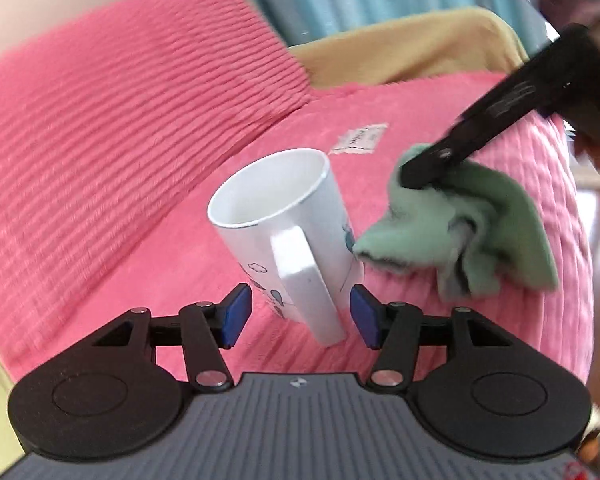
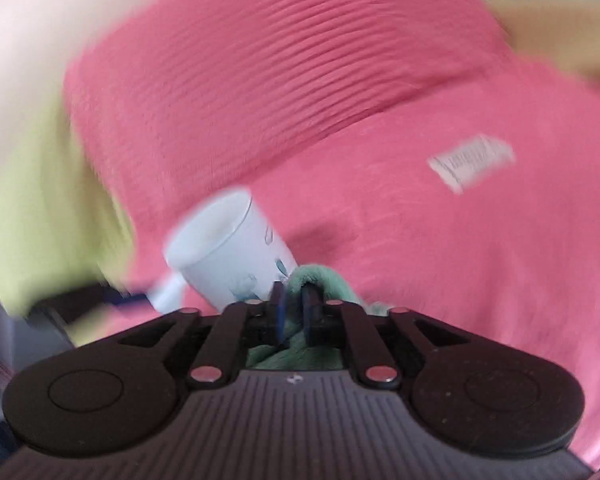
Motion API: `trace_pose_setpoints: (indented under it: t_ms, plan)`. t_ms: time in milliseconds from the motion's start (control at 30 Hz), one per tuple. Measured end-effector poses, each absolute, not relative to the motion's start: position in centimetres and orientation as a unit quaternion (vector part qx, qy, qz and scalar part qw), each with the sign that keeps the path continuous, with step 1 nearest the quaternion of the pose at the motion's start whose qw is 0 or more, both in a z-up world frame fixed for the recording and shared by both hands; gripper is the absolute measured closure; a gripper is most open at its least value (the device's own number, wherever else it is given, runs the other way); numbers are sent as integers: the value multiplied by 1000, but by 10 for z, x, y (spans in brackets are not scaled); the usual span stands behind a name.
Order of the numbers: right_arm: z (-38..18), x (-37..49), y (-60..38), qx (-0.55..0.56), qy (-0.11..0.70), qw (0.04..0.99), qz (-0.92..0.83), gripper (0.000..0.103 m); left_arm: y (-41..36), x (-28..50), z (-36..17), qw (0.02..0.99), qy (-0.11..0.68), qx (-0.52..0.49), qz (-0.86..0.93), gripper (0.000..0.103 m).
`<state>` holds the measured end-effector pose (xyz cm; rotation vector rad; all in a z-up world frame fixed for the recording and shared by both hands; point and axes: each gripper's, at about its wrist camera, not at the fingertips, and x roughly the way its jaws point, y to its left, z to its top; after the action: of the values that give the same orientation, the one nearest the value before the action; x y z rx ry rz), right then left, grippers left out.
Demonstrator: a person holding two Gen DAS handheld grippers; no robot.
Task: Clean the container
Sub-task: 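Set the mug upright on the seat and open the left gripper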
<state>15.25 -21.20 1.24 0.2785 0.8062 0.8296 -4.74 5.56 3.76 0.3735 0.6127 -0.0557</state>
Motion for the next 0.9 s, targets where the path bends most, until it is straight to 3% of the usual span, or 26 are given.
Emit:
trace_pose_setpoints:
  t_ms: [67, 267, 533, 600, 667, 833, 900]
  plan:
    - [19, 157, -198, 108, 380, 839, 375, 79, 56, -42, 43, 937, 305, 166, -22, 54]
    - [35, 134, -211, 100, 338, 855, 380, 77, 62, -39, 48, 940, 317, 119, -32, 68]
    - [8, 143, -233, 154, 384, 851, 324, 75, 75, -13, 43, 939, 341, 17, -34, 71]
    - [6, 143, -236, 154, 387, 850, 323, 75, 81, -11, 44, 940, 340, 2, -36, 79]
    - [6, 142, -236, 147, 386, 852, 322, 75, 87, -14, 47, 942, 331, -10, -51, 81]
    - [28, 130, -230, 102, 302, 872, 372, 75, 85, -25, 51, 946, 321, 14, -51, 81]
    - [26, 130, -227, 85, 310, 873, 366, 76, 84, -27, 52, 948, 315, 24, -41, 81]
